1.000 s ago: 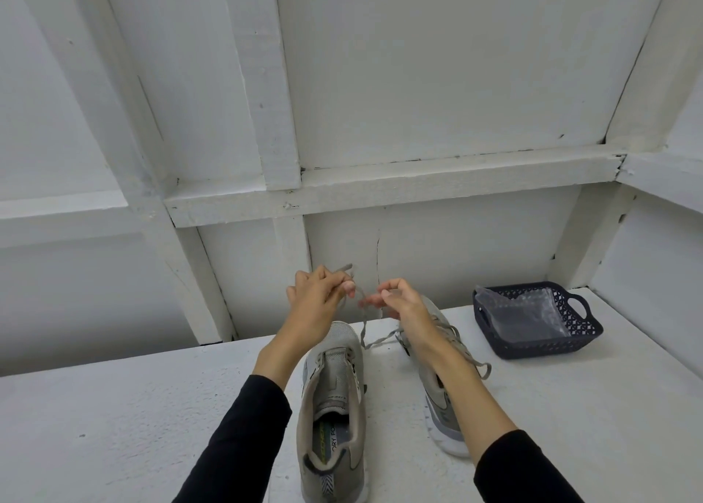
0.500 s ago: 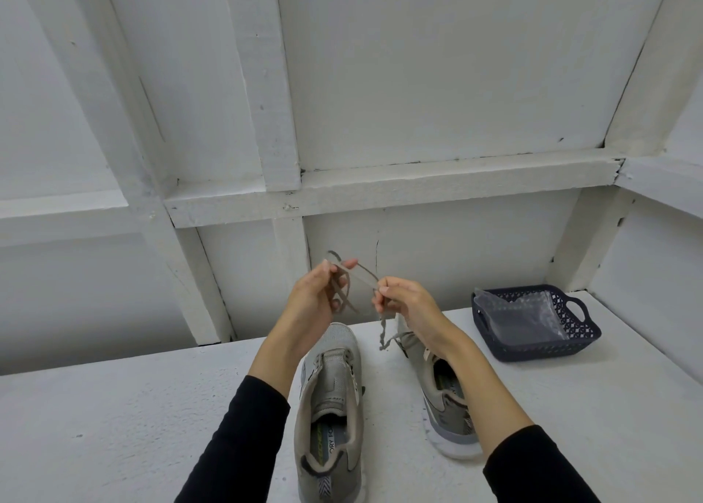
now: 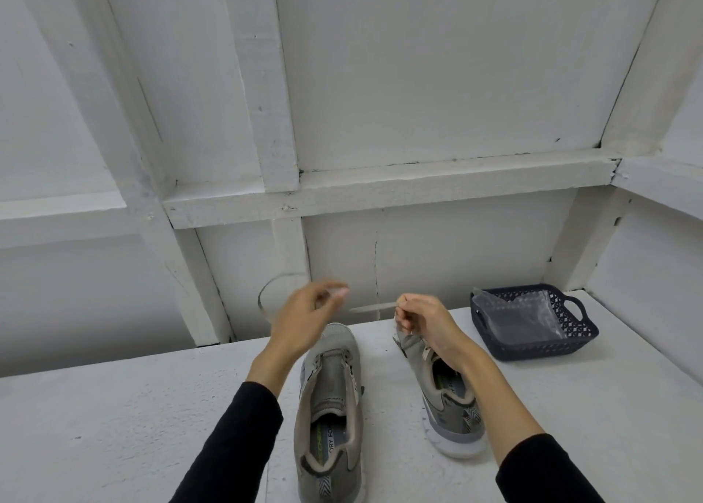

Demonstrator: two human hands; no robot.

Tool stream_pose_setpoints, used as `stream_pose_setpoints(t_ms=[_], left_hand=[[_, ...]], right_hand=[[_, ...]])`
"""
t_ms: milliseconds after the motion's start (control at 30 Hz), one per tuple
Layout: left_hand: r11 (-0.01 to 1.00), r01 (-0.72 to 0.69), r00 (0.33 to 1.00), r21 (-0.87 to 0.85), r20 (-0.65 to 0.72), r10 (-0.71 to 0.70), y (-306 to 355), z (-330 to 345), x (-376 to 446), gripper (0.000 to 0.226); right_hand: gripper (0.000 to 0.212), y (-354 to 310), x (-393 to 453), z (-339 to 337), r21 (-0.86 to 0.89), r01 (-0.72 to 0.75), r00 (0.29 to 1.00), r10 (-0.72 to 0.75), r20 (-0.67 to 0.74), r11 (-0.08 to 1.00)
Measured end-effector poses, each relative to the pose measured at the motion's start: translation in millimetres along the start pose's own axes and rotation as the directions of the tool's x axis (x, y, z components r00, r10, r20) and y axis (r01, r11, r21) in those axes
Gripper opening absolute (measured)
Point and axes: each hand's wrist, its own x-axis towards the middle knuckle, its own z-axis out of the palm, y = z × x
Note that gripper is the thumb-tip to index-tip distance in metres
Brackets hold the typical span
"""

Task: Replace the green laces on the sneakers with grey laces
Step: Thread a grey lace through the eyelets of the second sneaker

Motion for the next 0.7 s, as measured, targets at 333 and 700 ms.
stream_pose_setpoints(t_ms=[333, 700], left_hand=[[0.188, 0.261, 0.952, -0.947, 0.220, -0.214, 4, 21, 10, 0.029], [0.907, -0.023, 0.999, -0.420, -0.046, 0.004, -1, 1, 6, 0.014]], right_hand=[[0.027, -12, -4, -1, -0.012, -0.040, 0.999, 0.040, 0.018, 0.999], [0.031, -14, -13, -2, 0.198, -0.093, 0.995, 0.086, 0.043, 0.976]])
